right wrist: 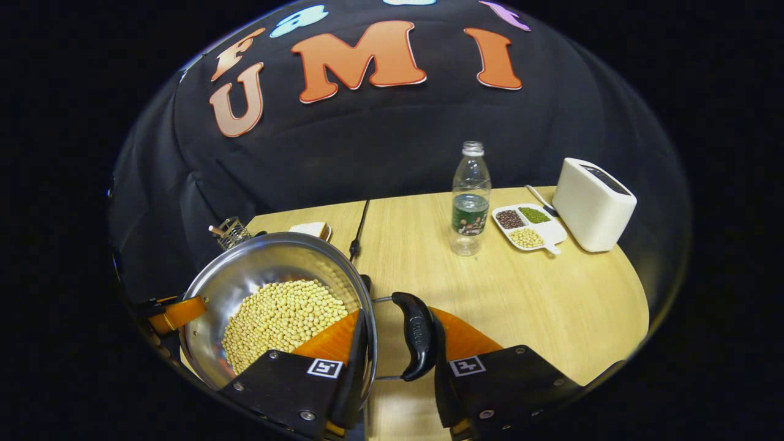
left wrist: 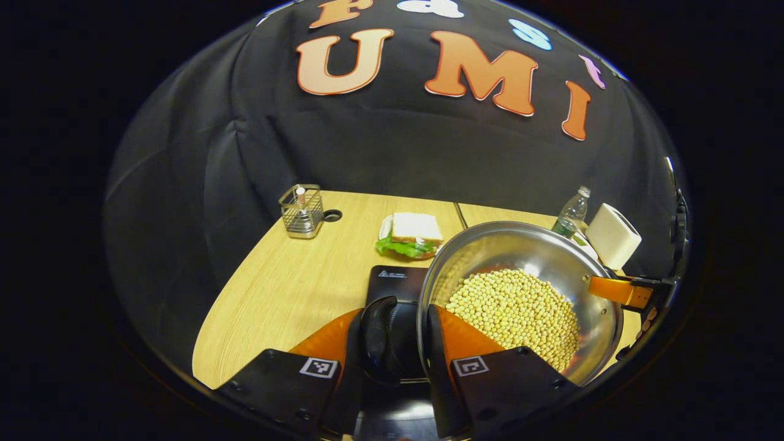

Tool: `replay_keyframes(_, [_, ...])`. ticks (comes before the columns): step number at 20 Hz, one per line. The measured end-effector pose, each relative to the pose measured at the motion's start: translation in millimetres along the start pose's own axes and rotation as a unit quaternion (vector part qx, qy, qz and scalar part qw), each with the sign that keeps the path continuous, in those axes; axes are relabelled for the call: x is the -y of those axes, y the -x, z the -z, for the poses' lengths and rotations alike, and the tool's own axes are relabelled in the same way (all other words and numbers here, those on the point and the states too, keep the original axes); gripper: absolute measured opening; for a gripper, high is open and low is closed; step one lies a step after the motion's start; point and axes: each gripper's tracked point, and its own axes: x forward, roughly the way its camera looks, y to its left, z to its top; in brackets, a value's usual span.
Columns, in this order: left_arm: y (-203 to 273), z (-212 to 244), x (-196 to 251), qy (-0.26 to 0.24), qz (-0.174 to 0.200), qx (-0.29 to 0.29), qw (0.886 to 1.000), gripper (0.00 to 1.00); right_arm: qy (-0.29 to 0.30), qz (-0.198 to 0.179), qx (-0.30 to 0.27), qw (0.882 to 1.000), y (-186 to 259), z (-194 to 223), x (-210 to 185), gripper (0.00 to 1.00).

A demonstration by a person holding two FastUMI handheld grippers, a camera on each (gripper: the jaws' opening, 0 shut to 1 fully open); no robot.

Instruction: First push the handle of the pot to place it horizontally, then grasp the pot with both hands and set it on the induction cooktop.

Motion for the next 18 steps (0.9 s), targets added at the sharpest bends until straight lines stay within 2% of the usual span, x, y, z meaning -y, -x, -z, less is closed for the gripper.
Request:
replay_keyframes(1, [-4.3, 3.6, -8.8, 0.002, -0.001, -0.001, 1.0, 0.54, 0.004, -0.002, -0.003, 1.0, -3.0, 2.8, -6.8, 0.49])
replay_keyframes(2, [-6.8, 7.6, -15.8, 0.004, -0.002, -0.003, 1.0, 0.51, 0.006, -0.003, -0.006, 1.0, -5.4, 5.4, -11.3, 0.44])
replay_keyframes(3, [-9.7, 10.1, -21.2, 0.005, -0.002, -0.004, 1.0, 0.54, 0.009, -0.003, -0.008, 1.0, -7.0, 9.0, -15.8, 0.49])
replay_keyframes(4, [-10.5, 13.2, -24.6, 0.006, -0.002, -0.006, 1.0, 0.51, 0.01, -0.003, -0.011, 1.0, -9.1, 11.5, -18.6, 0.49])
replay_keyframes(5, [-12.0, 16.3, -27.4, 0.005, -0.001, -0.008, 1.0, 0.58, 0.011, -0.002, -0.014, 1.0, -9.6, 13.6, -19.0, 0.49])
replay_keyframes(7, [-16.0, 21.3, -31.2, 0.008, 0.003, -0.013, 1.0, 0.52, 0.011, -0.001, -0.022, 1.0, -13.3, 17.8, -22.1, 0.49])
replay_keyframes(10, [-18.8, 26.6, -33.2, 0.014, 0.006, -0.022, 1.0, 0.58, 0.012, -0.002, -0.029, 1.0, -15.9, 23.2, -23.9, 0.51])
replay_keyframes(14, [-16.0, 25.9, -32.2, 0.008, -0.006, -0.024, 1.0, 0.63, -0.008, 0.001, -0.038, 0.999, -14.9, 28.1, -19.8, 0.6])
replay_keyframes(16, [-3.2, 2.2, -35.8, -0.008, -0.024, 0.016, 1.0, 0.7, -0.016, -0.009, -0.003, 1.0, -0.5, 5.6, -21.8, 0.64])
replay_keyframes(18, [18.5, -32.8, -32.4, -0.014, -0.024, 0.059, 0.998, 0.76, -0.018, -0.017, 0.024, 0.999, 25.1, -17.8, -17.9, 0.72])
